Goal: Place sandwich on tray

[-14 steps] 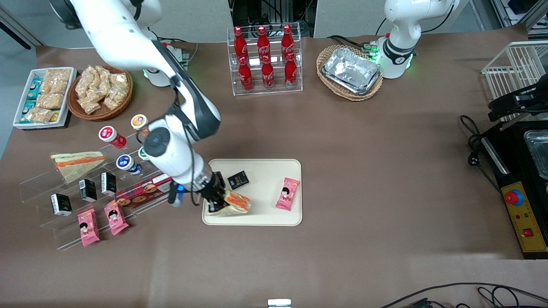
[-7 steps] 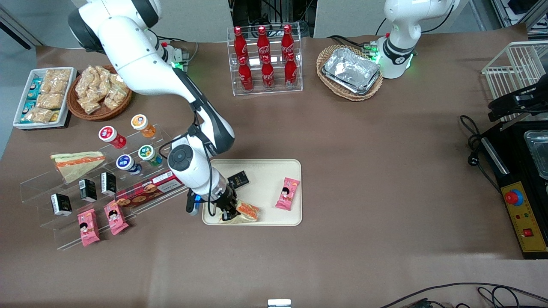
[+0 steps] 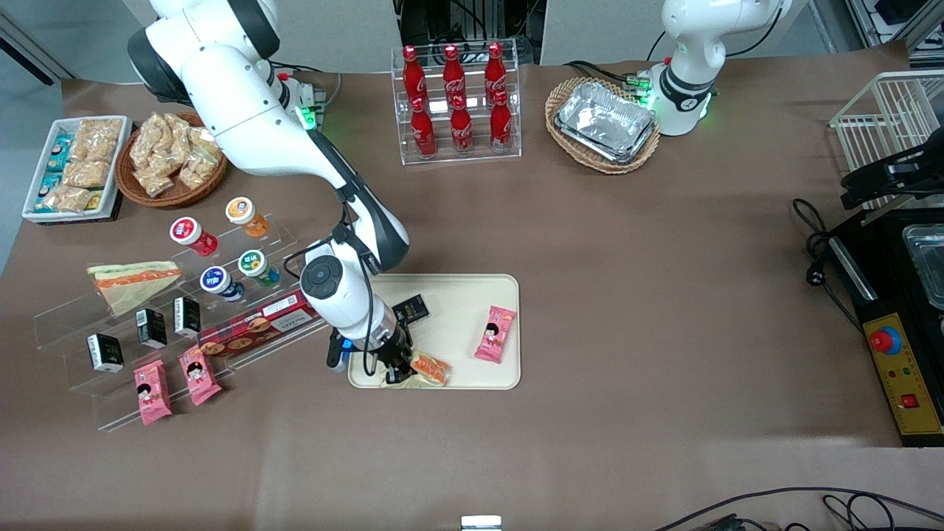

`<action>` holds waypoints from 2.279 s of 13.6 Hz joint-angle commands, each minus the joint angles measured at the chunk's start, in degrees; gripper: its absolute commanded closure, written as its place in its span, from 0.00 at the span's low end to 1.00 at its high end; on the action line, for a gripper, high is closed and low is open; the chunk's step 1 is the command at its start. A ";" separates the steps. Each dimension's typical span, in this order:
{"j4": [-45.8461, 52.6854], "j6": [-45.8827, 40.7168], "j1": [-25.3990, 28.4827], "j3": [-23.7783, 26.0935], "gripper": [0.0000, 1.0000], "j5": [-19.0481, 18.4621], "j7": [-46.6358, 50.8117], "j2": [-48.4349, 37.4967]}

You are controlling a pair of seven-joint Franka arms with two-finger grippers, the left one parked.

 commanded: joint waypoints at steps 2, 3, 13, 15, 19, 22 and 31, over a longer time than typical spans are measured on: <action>1.85 1.27 0.69 -0.55 0.00 -1.65 2.06 2.57; 1.85 1.27 0.69 -0.55 0.00 -1.65 2.06 2.57; 0.97 -9.78 -0.36 -0.37 0.00 -1.03 1.28 -5.93; 0.97 -15.76 -1.94 -0.37 0.00 -1.47 0.75 -9.63; 0.88 -30.78 -6.68 -0.20 0.00 -0.78 -13.16 -18.41; 0.97 -40.01 -12.30 -0.37 0.00 -0.86 -29.79 -22.99; 0.97 -53.21 -29.88 -0.73 0.00 -1.65 -86.15 -30.99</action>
